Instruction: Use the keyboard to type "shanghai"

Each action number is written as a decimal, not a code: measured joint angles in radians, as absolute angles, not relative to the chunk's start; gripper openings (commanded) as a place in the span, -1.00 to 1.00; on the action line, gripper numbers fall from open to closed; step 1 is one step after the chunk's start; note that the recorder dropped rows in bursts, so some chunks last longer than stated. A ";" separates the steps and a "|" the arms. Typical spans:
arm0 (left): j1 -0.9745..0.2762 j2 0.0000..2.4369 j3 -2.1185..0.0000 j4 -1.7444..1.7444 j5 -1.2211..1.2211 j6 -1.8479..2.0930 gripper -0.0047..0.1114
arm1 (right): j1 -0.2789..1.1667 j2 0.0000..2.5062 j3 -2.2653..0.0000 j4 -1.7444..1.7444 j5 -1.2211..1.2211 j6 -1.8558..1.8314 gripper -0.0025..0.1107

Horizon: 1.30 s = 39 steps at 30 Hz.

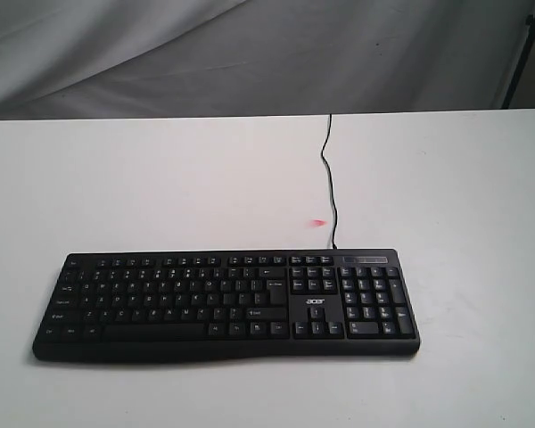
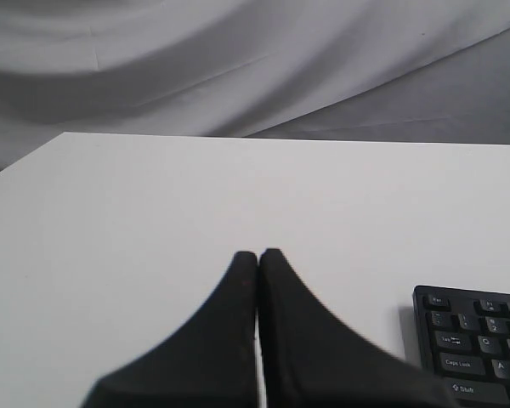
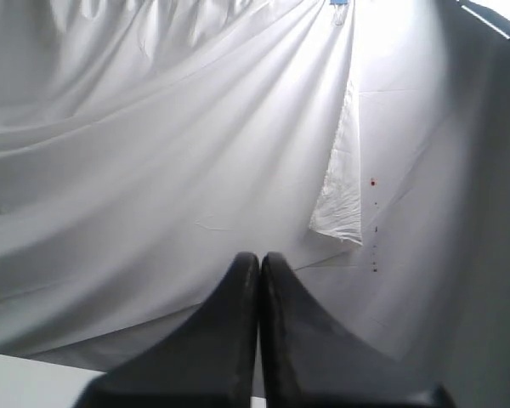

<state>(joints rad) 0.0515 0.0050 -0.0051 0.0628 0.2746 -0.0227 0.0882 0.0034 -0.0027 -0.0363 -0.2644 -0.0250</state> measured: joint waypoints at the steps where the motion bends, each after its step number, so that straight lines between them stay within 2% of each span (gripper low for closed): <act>1: 0.052 0.005 -0.005 0.063 0.275 -0.023 -0.91 | 0.088 0.003 -0.003 -0.036 -0.264 -0.025 -0.96; 11: 0.052 0.005 -0.005 0.063 0.275 -0.023 -0.91 | 0.088 0.002 -0.003 -0.036 -0.330 -0.017 -0.96; 25: 0.052 0.005 -0.005 0.063 0.275 -0.023 -0.91 | 0.088 0.002 -0.015 -0.036 -0.517 0.269 -0.96; 32: 0.052 0.005 -0.005 0.063 0.275 -0.023 -0.91 | 0.088 0.033 -0.193 -0.038 -0.371 0.318 -0.96; 39: 0.052 0.005 -0.005 0.063 0.275 -0.023 -0.91 | 0.088 0.253 -0.393 -0.046 -0.337 0.342 -0.96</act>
